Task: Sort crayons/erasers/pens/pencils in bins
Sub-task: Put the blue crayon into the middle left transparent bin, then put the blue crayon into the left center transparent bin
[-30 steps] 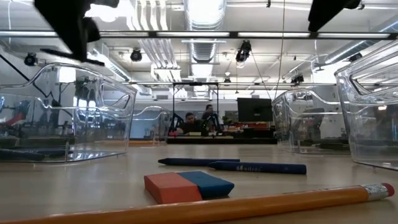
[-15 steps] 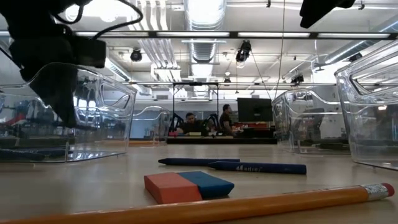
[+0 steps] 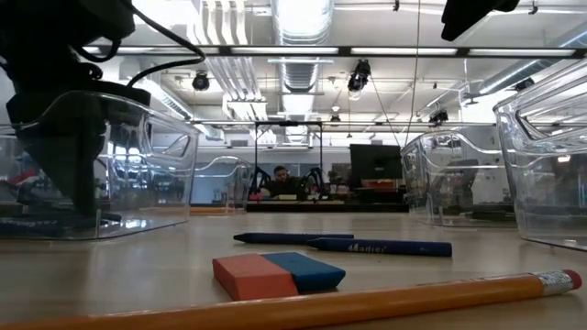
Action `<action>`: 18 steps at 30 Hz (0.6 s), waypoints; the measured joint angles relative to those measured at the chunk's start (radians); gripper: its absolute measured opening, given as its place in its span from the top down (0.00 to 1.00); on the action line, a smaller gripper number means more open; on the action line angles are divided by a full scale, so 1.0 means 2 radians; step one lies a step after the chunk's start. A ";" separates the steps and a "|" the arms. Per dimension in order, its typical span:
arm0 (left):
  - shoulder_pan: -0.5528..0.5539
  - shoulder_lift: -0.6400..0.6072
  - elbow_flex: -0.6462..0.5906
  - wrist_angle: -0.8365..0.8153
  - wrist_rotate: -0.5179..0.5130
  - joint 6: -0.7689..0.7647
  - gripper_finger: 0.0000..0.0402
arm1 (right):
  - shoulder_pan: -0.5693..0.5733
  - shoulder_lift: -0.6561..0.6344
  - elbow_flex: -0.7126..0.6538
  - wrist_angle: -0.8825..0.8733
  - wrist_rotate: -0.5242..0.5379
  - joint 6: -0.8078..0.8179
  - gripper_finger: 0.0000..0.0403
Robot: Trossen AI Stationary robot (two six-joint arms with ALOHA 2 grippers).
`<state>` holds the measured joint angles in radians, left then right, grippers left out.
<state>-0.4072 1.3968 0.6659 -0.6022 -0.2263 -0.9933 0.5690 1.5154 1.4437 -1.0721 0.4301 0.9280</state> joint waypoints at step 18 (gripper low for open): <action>0.000 -0.064 0.018 -0.011 0.008 0.002 0.79 | 0.000 0.000 0.000 0.000 0.000 -0.002 0.68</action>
<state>-0.4068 1.2697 0.7025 -0.6235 -0.2111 -0.9887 0.5690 1.5158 1.4433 -1.0714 0.4297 0.9233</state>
